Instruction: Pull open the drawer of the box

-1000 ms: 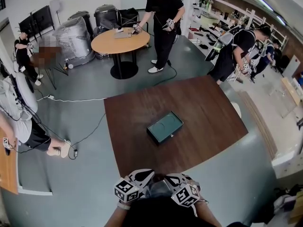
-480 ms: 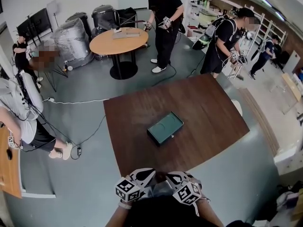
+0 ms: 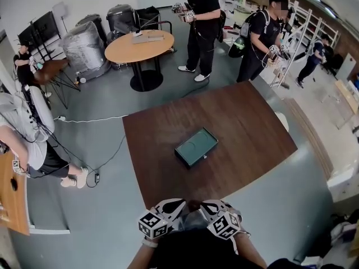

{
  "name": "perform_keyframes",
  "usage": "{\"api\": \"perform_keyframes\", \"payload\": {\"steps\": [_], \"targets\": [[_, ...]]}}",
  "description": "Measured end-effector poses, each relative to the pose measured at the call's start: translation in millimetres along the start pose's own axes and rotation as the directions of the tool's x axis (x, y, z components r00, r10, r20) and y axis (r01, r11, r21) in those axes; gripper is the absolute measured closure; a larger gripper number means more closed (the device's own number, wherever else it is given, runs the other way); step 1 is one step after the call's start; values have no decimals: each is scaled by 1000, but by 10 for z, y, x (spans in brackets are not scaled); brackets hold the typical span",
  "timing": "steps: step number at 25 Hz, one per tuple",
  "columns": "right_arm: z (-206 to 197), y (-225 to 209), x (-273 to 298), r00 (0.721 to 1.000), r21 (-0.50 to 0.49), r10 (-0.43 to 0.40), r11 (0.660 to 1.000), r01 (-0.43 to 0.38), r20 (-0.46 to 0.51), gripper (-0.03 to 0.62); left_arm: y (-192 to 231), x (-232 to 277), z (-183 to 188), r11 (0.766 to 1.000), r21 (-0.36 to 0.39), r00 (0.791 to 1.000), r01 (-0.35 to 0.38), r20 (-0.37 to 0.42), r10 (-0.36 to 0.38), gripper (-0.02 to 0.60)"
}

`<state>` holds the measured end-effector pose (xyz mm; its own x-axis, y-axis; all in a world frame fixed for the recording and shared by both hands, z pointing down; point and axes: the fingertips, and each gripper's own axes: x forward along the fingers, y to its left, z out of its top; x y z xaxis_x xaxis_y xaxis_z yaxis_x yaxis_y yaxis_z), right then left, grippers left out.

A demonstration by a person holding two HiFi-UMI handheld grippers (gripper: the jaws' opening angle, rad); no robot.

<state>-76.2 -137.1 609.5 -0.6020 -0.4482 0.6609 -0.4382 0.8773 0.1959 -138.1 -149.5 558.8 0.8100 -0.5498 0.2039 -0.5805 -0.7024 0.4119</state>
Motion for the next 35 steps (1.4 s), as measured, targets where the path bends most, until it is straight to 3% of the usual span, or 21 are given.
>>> {"api": "perform_keyframes", "payload": {"steps": [12,24,35], "targets": [[-82,-297,103,999,67,-34,997,34,-7,606,-13,176,131,999,19,999,38,-24,-37,575],[-279,-881,149,992,159,-121,979,125,-36,606,-45,377,202,995,41,993,89,-83,-85,575],[-674,-1328,218,986,223,-146,962,160,-77,606,34,539,192,995,28,988,93,-128,-88,575]]}}
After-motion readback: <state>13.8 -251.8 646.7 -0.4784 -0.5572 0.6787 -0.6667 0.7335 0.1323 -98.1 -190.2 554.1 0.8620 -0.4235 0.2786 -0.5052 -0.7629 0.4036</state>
